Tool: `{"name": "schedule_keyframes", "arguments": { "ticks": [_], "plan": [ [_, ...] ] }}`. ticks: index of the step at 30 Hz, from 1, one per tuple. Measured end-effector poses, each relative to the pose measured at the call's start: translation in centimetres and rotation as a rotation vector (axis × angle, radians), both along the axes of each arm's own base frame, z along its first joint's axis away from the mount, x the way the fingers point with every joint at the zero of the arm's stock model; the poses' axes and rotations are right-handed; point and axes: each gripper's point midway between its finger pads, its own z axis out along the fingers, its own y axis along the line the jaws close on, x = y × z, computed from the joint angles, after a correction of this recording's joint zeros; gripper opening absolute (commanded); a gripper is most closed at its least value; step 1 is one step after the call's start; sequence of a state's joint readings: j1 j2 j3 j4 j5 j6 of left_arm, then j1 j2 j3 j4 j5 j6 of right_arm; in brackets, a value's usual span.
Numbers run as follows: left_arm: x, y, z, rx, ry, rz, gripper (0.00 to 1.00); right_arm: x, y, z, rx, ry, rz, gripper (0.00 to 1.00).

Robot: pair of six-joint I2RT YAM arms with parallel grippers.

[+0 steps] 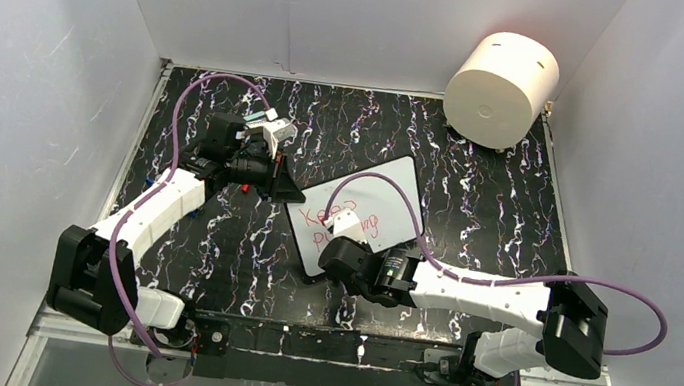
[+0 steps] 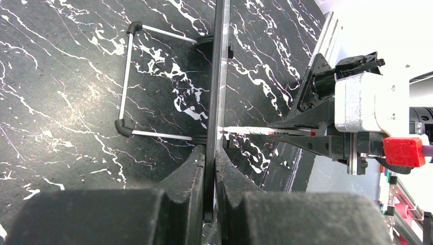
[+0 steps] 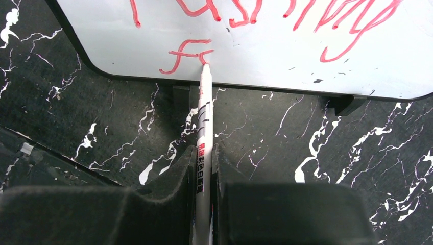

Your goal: Write a sentence on the whiteboard

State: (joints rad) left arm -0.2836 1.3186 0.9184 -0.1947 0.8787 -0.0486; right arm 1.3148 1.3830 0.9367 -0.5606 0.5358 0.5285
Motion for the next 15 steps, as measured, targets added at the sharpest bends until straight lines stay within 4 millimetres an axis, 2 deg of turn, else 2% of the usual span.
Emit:
{"name": "schedule_keyframes", "arguments": {
  "ticks": [15],
  "plan": [
    [0.0, 0.0, 0.0, 0.0, 0.0, 0.0, 0.0, 0.58, -0.9, 0.03, -0.022, -0.025, -0.046, 0.0]
  ]
}}
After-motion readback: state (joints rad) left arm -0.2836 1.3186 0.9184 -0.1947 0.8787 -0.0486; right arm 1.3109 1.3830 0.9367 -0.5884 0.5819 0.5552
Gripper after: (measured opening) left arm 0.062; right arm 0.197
